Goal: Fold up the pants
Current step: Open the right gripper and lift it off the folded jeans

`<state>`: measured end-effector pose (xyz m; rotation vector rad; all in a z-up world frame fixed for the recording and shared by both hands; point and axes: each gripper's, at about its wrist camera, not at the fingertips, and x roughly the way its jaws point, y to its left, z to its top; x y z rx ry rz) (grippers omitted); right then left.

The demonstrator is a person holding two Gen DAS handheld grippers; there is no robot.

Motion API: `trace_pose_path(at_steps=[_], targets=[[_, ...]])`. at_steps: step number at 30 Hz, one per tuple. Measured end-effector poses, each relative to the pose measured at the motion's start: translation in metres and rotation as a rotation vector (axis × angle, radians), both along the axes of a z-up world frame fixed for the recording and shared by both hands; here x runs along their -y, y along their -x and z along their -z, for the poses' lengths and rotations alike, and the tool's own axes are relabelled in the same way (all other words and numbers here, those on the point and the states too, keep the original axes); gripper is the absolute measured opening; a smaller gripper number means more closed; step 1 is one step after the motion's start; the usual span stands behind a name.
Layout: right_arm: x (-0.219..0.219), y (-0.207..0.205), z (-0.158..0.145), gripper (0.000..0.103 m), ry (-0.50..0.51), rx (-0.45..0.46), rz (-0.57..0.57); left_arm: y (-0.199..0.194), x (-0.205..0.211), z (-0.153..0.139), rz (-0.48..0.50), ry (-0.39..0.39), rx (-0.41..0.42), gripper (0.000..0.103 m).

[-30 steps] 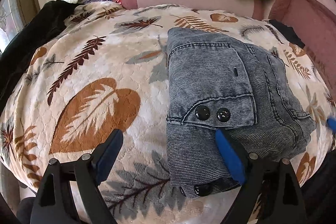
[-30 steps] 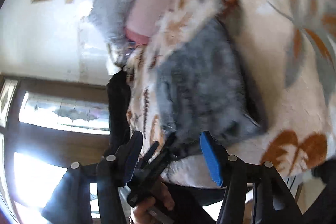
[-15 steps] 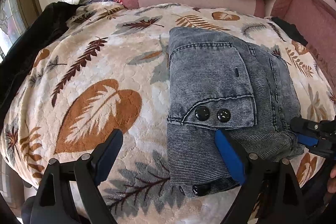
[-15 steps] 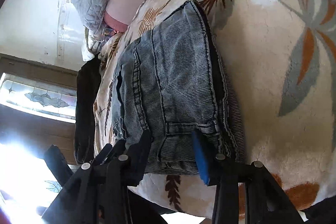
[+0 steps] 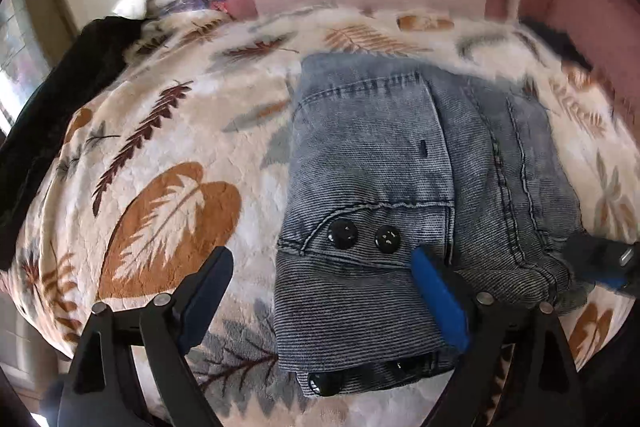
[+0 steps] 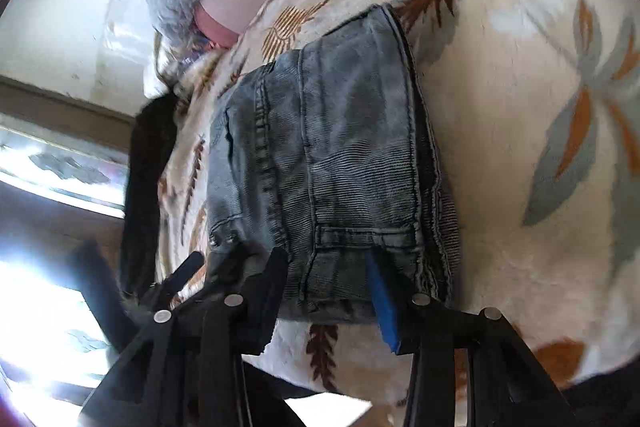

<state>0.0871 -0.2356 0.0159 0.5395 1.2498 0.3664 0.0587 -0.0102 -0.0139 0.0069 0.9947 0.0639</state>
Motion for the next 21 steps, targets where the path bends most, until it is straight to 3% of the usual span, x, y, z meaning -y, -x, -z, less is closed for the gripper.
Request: trace_pose_path(at_steps=[1,3,6,8,10,11,12,15,18,21], targets=[[-0.004,-0.005,-0.016,0.049,0.021,0.050,-0.014,0.000,-0.002,0.000,-0.004,0.012,-0.002,0.092],[-0.012,-0.020,-0.038,0.064,0.065,0.120,-0.020,-0.001,-0.003,0.000,-0.002,0.020,-0.008,0.092],[-0.019,-0.053,-0.049,0.069,0.073,0.164,-0.011,-0.001,0.000,0.000,0.008,0.007,-0.002,0.093],[-0.020,-0.074,-0.027,0.072,0.074,0.114,-0.005,0.001,-0.001,0.000,0.006,0.014,0.003,0.093],[-0.018,-0.088,0.030,0.072,0.104,-0.072,-0.012,0.002,-0.002,0.002,-0.001,0.027,0.002,0.093],[-0.014,-0.086,0.045,0.072,0.079,-0.089,-0.004,0.000,-0.002,0.003,0.002,0.033,-0.005,0.093],[-0.012,-0.081,0.038,0.071,0.071,-0.041,0.003,0.000,-0.002,0.003,0.001,0.029,-0.002,0.093],[-0.016,-0.087,0.010,0.072,0.024,-0.053,-0.009,0.000,-0.003,0.004,0.005,0.034,0.004,0.094],[-0.021,-0.103,-0.020,0.072,-0.007,0.038,-0.011,0.001,-0.005,0.004,-0.001,0.041,0.005,0.094],[-0.027,-0.127,-0.012,0.077,-0.014,0.041,-0.002,0.000,-0.005,0.004,-0.008,0.045,0.000,0.094]])
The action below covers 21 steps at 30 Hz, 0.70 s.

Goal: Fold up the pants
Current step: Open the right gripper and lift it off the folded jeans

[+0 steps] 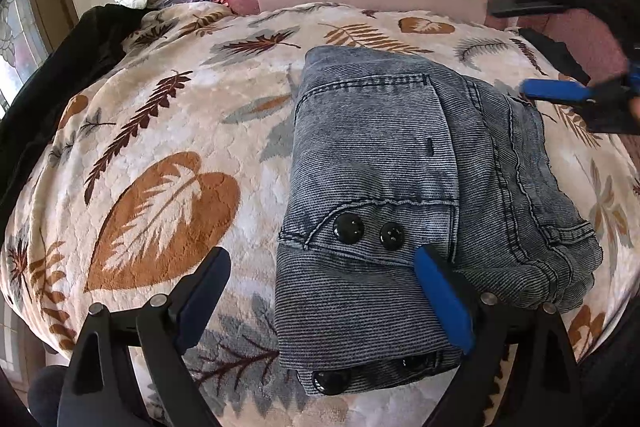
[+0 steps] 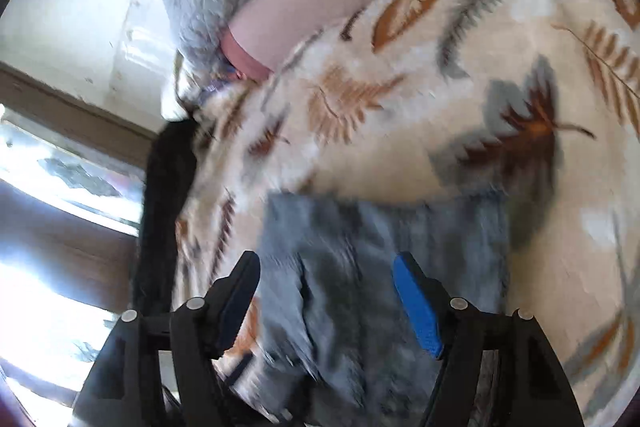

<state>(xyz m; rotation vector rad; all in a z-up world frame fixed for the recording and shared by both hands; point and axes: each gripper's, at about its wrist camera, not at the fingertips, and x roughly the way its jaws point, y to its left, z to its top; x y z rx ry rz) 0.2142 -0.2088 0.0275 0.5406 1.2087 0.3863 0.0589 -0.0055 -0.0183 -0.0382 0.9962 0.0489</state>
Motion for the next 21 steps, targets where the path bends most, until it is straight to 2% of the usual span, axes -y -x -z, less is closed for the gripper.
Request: trace_pose_path(at_steps=[1,2,3,4,7,14,16,18,21], targets=[[-0.003,-0.009,0.020,0.077,0.084,-0.040,-0.007,0.000,0.000,0.000,-0.004,0.000,-0.004,0.094],[-0.004,-0.014,0.045,0.078,0.156,-0.120,-0.006,-0.001,0.001,0.000,-0.008,0.000,-0.008,0.094],[-0.001,-0.014,0.061,0.078,0.138,-0.151,0.006,-0.001,0.002,-0.001,-0.006,0.001,-0.011,0.094],[0.001,-0.009,0.054,0.078,0.120,-0.099,0.016,-0.001,0.002,-0.001,-0.008,-0.008,-0.010,0.094],[0.000,0.003,0.035,0.078,0.132,-0.106,-0.006,0.000,0.003,-0.001,-0.007,-0.020,-0.003,0.094],[0.010,0.069,0.001,0.078,0.159,0.034,-0.069,0.001,0.004,-0.002,-0.015,-0.020,-0.009,0.094],[0.001,0.092,0.005,0.078,0.233,0.070,-0.117,0.001,0.004,-0.002,-0.015,-0.021,-0.009,0.094],[-0.001,0.107,0.022,0.079,0.310,0.053,-0.168,0.002,0.004,-0.003,-0.019,-0.016,-0.012,0.094],[-0.012,0.119,0.026,0.079,0.397,0.125,-0.212,0.002,0.005,-0.003,-0.021,-0.024,-0.015,0.094]])
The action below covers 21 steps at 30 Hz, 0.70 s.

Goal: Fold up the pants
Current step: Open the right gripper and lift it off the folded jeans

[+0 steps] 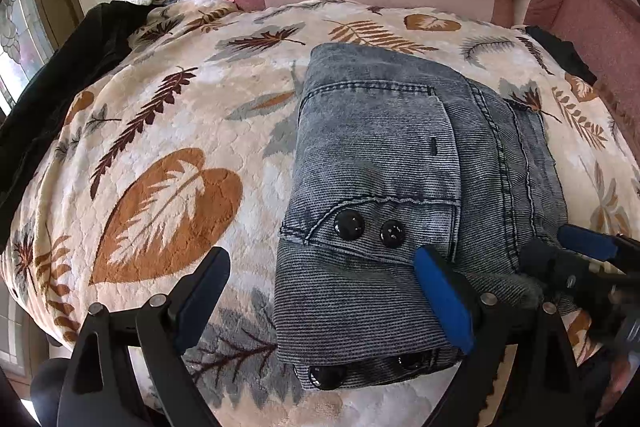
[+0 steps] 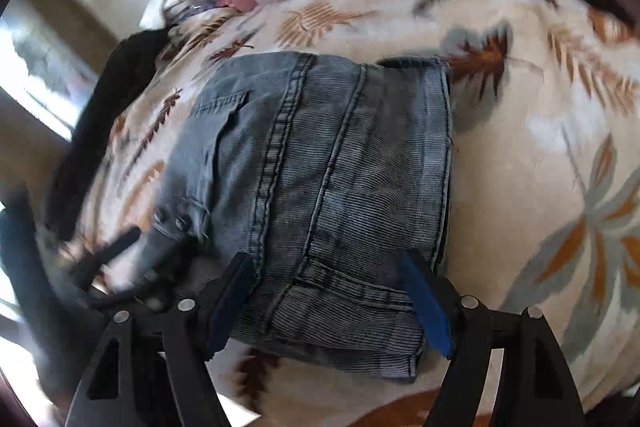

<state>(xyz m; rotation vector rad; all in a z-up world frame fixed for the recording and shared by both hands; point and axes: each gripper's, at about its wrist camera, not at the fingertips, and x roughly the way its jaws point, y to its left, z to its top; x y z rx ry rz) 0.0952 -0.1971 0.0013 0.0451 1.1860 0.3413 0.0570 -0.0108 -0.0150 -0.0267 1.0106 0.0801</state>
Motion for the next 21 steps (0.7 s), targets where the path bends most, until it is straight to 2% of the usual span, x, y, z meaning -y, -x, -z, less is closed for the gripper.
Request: trace_pose_path(at_steps=[2,4,11,21], targets=[[-0.002,-0.001,-0.002,0.082,0.005,-0.008,0.003,-0.001,0.000,0.000,0.003,-0.006,-0.003,0.094],[0.003,-0.004,-0.002,0.084,-0.038,-0.016,0.024,-0.001,-0.001,0.000,0.002,0.008,-0.011,0.094],[0.001,0.001,-0.001,0.084,-0.024,0.006,0.004,-0.003,-0.015,0.006,-0.013,0.116,-0.031,0.095],[-0.003,0.003,-0.001,0.084,0.009,0.027,-0.005,-0.003,-0.018,0.008,-0.009,0.126,-0.022,0.098]])
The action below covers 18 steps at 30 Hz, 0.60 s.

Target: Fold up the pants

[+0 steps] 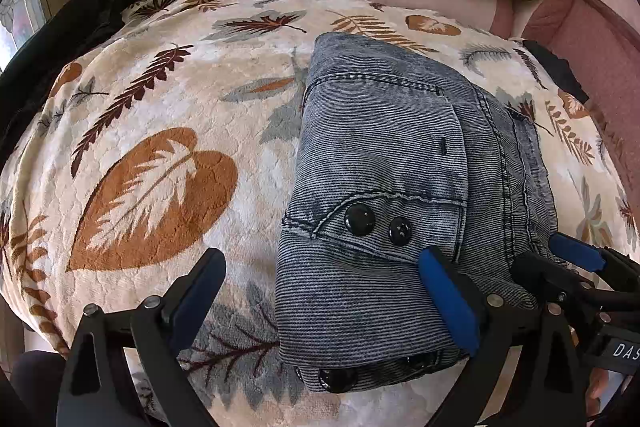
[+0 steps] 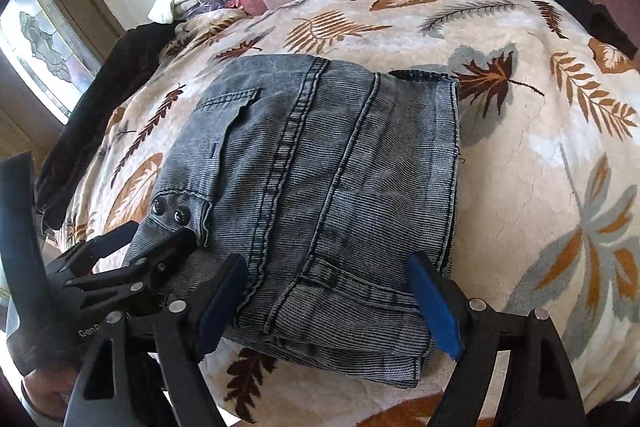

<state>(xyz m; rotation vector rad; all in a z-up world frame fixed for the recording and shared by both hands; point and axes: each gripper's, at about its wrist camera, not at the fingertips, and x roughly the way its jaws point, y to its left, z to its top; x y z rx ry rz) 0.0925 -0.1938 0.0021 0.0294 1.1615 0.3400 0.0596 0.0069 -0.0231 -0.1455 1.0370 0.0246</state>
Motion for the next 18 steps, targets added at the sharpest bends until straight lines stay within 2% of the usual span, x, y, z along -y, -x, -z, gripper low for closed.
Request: trace_pose_path(at_steps=[5,10,15,18], targets=[[-0.002,0.002,-0.005,0.084,0.012,0.016,0.002,0.000,0.001,0.000,0.001,-0.003,0.000,0.099],[0.004,-0.002,-0.026,0.084,0.007,0.073,0.020,0.000,0.001,-0.001,0.003,-0.008,0.005,0.100],[0.006,-0.040,-0.050,0.084,0.035,0.127,0.081,0.001,0.003,-0.002,0.002,-0.025,0.011,0.100],[-0.005,-0.074,-0.047,0.084,0.111,0.124,0.088,0.001,0.004,-0.002,-0.001,-0.035,0.009,0.100]])
